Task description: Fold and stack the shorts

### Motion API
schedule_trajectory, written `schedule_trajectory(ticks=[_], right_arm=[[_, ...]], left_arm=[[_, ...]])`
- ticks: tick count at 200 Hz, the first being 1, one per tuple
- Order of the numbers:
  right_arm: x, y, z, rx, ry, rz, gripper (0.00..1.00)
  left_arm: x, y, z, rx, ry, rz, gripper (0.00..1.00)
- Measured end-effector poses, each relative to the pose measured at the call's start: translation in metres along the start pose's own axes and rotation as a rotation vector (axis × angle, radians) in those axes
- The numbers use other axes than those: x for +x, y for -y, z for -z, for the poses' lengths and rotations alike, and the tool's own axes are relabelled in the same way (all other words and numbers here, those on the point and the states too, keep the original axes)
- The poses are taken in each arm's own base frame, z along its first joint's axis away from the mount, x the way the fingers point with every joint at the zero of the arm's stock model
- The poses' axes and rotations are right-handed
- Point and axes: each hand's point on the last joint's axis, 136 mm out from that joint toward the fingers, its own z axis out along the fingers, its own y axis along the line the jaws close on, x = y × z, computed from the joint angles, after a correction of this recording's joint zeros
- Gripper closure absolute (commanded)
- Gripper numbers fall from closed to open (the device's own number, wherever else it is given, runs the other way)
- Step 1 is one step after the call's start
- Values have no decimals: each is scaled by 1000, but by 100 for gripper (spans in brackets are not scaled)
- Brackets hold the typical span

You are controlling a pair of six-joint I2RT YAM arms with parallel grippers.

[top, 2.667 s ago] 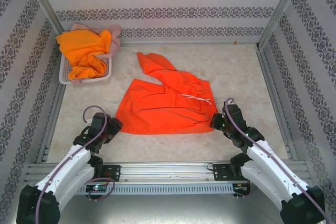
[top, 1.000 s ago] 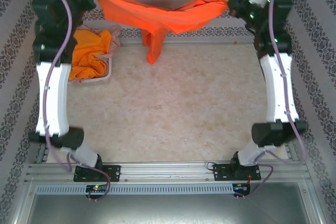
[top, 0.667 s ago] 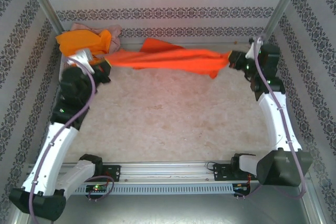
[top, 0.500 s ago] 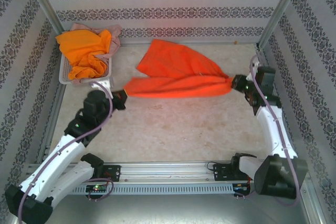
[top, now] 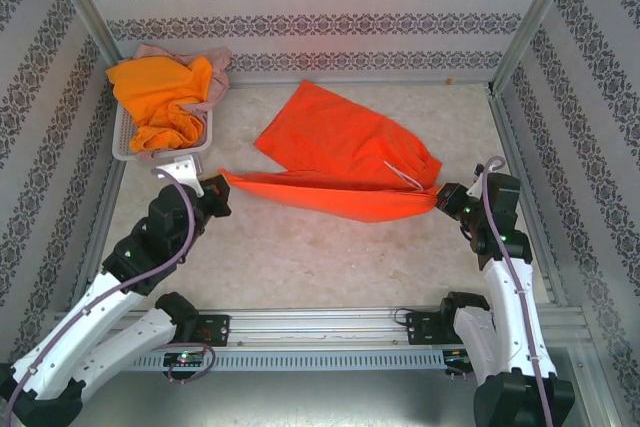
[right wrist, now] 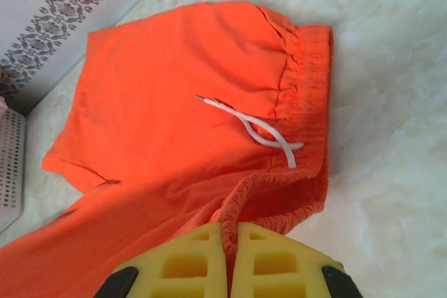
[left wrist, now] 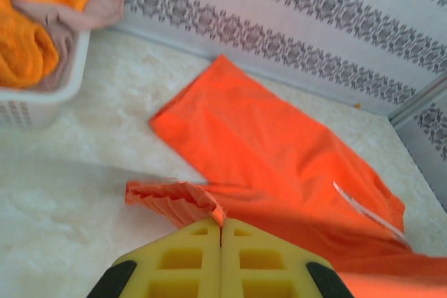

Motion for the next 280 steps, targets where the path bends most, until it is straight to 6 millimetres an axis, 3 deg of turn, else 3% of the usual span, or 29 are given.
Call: schedule_trajectory(ticks=[21,46,97,170,195,203,224,232,242,261,280], right_arm=[[1,3,-3,26,-30,-22,100],[-8,10,-13,88,-54,-47,99],[-28,22,-37,185,-64,-99,99],[-58,32,-69,257,-56,-130,95],[-66,39,-84,282,-69,-155,84],[-69,42,-90,292,-74,-167,73],[-80,49,-106,312,-89,-196,39],[-86,51,-111,308,-91,-217,31],[-95,52,-114,291,-89,-231,24],[-110,51,-105,259,-57,-269,19],[-117,40,-82,211,3,-283,15]], left_arm=[[-30,20,-10,-12,14,-69,100],[-58,43,-43,-60,29,-170,100],[-82,54,-141,-150,-27,-233,100],[-111,80,-255,-113,-53,-233,100],[-112,83,-295,-112,-71,-234,100],[-110,83,-310,-114,-79,-234,90],[-109,81,-348,-111,-86,-221,45],[-108,76,-360,-112,-87,-213,27],[-102,68,-372,-112,-104,-202,14],[-86,43,-378,-141,-181,-181,4],[-82,27,-366,-160,-239,-172,0]])
